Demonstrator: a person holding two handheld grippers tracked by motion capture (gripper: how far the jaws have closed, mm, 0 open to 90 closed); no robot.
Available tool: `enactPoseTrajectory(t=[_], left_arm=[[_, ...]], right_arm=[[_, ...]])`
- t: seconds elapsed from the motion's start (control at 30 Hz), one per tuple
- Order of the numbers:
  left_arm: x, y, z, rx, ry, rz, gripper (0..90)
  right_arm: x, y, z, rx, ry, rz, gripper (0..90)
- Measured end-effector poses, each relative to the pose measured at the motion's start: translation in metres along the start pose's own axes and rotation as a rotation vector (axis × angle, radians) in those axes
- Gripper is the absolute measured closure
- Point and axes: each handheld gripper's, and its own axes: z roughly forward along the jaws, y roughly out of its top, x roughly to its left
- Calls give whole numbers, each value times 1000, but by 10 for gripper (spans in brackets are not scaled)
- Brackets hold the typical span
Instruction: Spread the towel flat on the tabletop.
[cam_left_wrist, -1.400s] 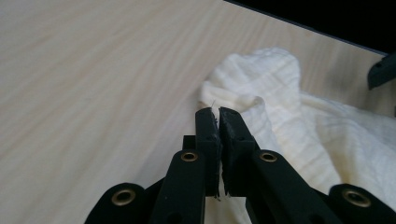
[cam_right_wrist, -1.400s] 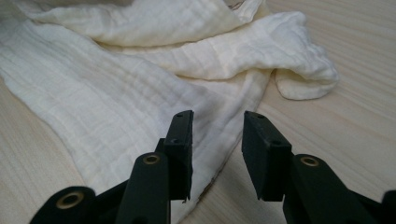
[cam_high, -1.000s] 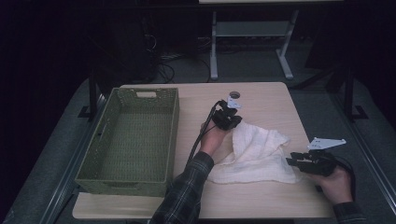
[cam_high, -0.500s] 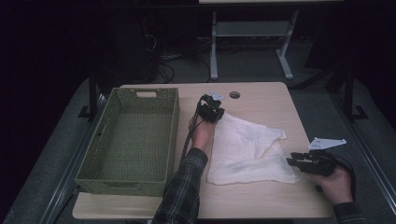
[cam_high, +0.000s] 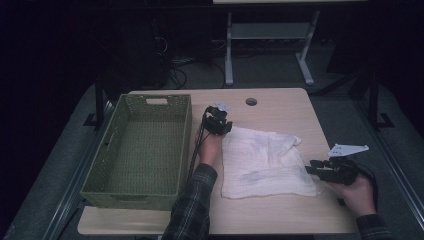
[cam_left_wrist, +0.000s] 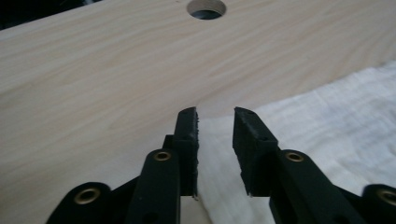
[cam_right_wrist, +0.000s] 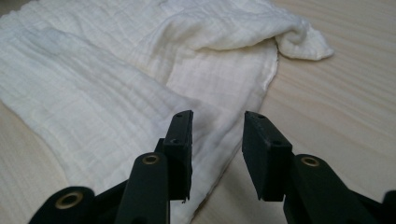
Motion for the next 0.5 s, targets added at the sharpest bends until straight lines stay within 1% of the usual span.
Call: enactPoseTrajectory(t=[0.07, 0.17, 0.23, 0.27, 0.33, 0.43, 0.47, 0.5], left_arm=[[-5, -3, -3, 3, -18, 6, 657], [-13, -9, -6, 31, -52, 36, 599], [-18, -12, -9, 45, -71, 48, 567], [-20, -14, -10, 50, -81, 52, 548], [-23, -18, -13, 58, -102, 58, 521], [-29, -25, -17, 67, -122, 60, 475], [-32, -29, -20, 68, -139, 59, 457], [-33, -30, -21, 72, -141, 63, 441]], right_arm=[[-1, 4, 1, 4, -5, 0, 628], [-5, 10, 5, 7, -8, -2, 629], [-8, 15, 8, 2, -12, 2, 629], [-10, 18, 9, 3, -13, 9, 629], [-15, 24, 11, -5, -12, 8, 629], [-23, 33, 15, -9, -13, 21, 631], [-27, 37, 18, -8, -14, 26, 636], [-34, 41, 22, -6, -17, 30, 638]])
